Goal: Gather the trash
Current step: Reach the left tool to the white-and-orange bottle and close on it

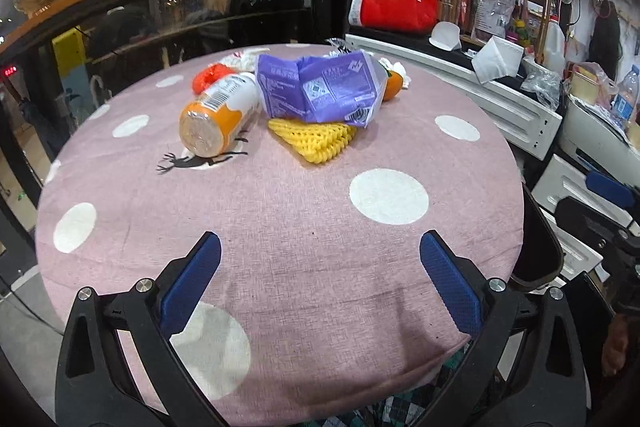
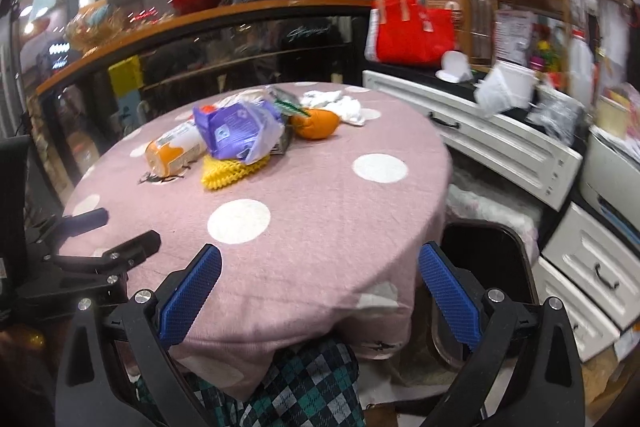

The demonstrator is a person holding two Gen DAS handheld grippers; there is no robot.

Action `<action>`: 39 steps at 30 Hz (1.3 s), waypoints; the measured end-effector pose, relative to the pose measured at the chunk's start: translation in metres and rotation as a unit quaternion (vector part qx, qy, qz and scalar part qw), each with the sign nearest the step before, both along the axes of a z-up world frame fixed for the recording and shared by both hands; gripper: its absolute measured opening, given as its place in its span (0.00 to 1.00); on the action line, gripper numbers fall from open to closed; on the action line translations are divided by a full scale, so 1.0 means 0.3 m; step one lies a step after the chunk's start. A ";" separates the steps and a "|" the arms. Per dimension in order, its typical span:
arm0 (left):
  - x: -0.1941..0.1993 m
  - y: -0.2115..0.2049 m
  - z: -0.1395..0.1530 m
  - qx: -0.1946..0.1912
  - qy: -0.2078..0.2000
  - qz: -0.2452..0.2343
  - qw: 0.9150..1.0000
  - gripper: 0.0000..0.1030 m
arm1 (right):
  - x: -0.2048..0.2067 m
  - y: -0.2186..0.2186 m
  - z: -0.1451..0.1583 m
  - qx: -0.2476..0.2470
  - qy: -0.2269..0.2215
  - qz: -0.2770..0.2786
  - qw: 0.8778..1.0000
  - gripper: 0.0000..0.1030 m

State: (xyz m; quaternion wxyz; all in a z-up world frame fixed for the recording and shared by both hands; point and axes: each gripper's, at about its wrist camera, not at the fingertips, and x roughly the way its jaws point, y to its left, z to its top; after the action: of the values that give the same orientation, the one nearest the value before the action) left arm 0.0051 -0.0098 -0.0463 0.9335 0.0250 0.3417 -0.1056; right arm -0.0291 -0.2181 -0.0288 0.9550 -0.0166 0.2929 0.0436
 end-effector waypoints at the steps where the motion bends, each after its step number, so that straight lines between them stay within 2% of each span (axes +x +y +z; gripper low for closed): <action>1: 0.015 0.010 -0.005 -0.001 0.007 0.002 1.000 0.95 | 0.025 0.009 0.000 -0.005 0.005 0.012 1.000 0.95; 6: 0.072 0.049 -0.010 -0.001 0.024 -0.001 1.000 0.95 | 0.150 0.038 -0.011 -0.004 0.046 0.059 0.997 0.95; 7: 0.088 0.057 -0.008 0.003 0.027 -0.002 1.000 0.95 | 0.163 0.044 -0.014 0.009 0.051 0.065 0.996 0.95; 11: 0.160 0.087 0.007 0.021 0.038 -0.014 0.999 0.95 | 0.244 0.078 -0.008 0.000 0.063 0.096 0.993 0.95; 16: 0.294 0.137 0.043 0.046 0.050 -0.022 0.997 0.95 | 0.294 0.108 -0.005 -0.025 0.057 0.107 0.992 0.95; 18: 0.349 0.156 0.061 0.046 0.054 -0.027 0.997 0.95 | 0.305 0.104 -0.008 -0.020 0.060 0.109 0.992 0.95; 20: 0.429 0.171 0.081 0.066 0.060 -0.026 0.996 0.95 | 0.307 0.099 -0.014 -0.017 0.062 0.109 0.992 0.95; 23: 0.523 0.183 0.094 0.075 0.077 -0.034 0.994 0.95 | 0.309 0.087 -0.021 -0.015 0.064 0.104 0.992 0.95; 28: 0.655 0.173 0.089 0.098 0.101 -0.041 0.989 0.87 | 0.315 0.065 -0.028 -0.005 0.065 0.099 0.993 0.95; 33: 0.752 0.159 0.044 0.122 0.127 -0.044 0.983 0.79 | 0.320 0.058 -0.032 -0.002 0.065 0.104 0.992 0.95; 35: 0.781 0.166 0.023 0.115 0.145 -0.044 0.982 0.74 | 0.322 0.061 -0.029 -0.003 0.063 0.109 0.992 0.95; 38: 0.814 0.185 -0.002 0.098 0.168 -0.044 0.980 0.61 | 0.333 0.071 -0.019 -0.006 0.054 0.121 0.991 0.95; 39: 0.820 0.190 -0.008 0.094 0.173 -0.044 0.979 0.60 | 0.334 0.076 -0.017 -0.006 0.053 0.125 0.991 0.95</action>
State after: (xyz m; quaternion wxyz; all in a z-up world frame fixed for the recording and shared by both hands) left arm 0.2510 0.0473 -0.0488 0.8482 0.1094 0.5051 -0.1165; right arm 0.0711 -0.1954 -0.0340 0.9253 -0.0564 0.3386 0.1612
